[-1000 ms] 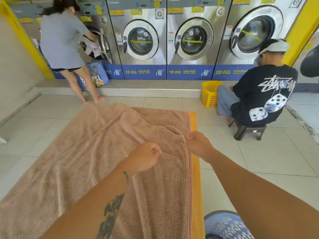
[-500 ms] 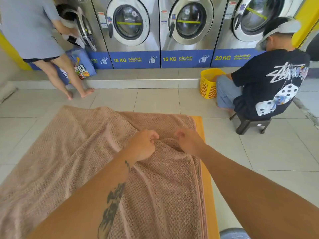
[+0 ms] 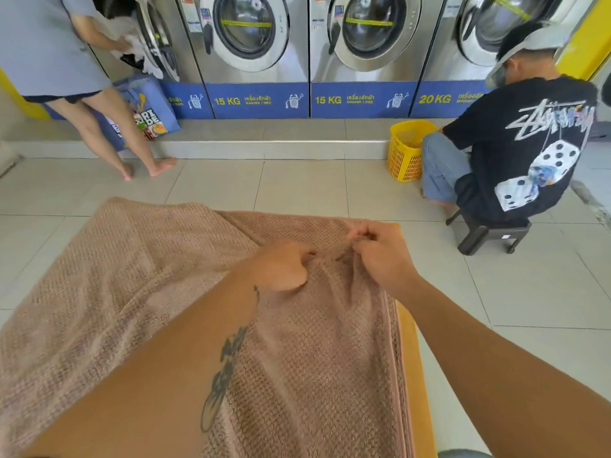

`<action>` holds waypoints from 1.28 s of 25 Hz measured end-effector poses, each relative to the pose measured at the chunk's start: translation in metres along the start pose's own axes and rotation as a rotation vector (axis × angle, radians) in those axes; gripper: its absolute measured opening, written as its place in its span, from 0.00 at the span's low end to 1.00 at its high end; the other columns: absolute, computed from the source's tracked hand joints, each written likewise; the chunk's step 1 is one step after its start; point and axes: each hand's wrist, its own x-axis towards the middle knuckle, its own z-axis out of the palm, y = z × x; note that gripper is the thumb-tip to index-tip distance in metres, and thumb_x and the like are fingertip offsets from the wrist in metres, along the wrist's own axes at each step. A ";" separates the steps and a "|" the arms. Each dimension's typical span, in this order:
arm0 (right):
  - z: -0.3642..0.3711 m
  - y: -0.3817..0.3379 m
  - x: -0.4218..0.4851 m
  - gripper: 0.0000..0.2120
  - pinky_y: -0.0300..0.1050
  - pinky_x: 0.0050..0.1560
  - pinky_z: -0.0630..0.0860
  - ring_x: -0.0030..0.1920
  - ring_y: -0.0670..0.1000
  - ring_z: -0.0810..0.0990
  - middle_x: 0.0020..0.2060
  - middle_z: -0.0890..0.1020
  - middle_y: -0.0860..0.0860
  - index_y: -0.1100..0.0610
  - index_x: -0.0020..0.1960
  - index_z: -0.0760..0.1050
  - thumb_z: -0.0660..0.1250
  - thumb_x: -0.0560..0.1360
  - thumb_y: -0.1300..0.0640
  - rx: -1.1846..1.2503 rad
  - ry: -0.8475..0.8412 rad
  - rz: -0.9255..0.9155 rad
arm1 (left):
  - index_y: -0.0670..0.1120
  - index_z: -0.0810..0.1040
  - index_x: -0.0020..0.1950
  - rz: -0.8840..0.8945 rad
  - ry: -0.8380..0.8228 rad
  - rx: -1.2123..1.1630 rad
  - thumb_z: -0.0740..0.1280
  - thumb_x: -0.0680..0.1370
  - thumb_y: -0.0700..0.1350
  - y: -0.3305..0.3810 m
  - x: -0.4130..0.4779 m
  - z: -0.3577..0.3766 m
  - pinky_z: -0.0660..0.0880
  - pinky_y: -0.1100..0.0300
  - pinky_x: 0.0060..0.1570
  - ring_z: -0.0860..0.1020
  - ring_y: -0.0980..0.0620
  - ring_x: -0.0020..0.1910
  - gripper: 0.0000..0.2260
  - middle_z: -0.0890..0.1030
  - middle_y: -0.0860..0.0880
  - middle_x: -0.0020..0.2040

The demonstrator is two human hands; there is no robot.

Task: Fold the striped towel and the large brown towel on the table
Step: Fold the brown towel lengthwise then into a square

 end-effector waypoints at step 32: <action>-0.035 0.001 0.016 0.09 0.43 0.35 0.70 0.37 0.49 0.76 0.39 0.81 0.50 0.49 0.47 0.82 0.67 0.75 0.63 -0.110 -0.154 0.045 | 0.51 0.78 0.45 0.096 0.176 0.119 0.64 0.79 0.42 0.015 0.037 -0.019 0.67 0.46 0.64 0.75 0.54 0.45 0.06 0.78 0.53 0.45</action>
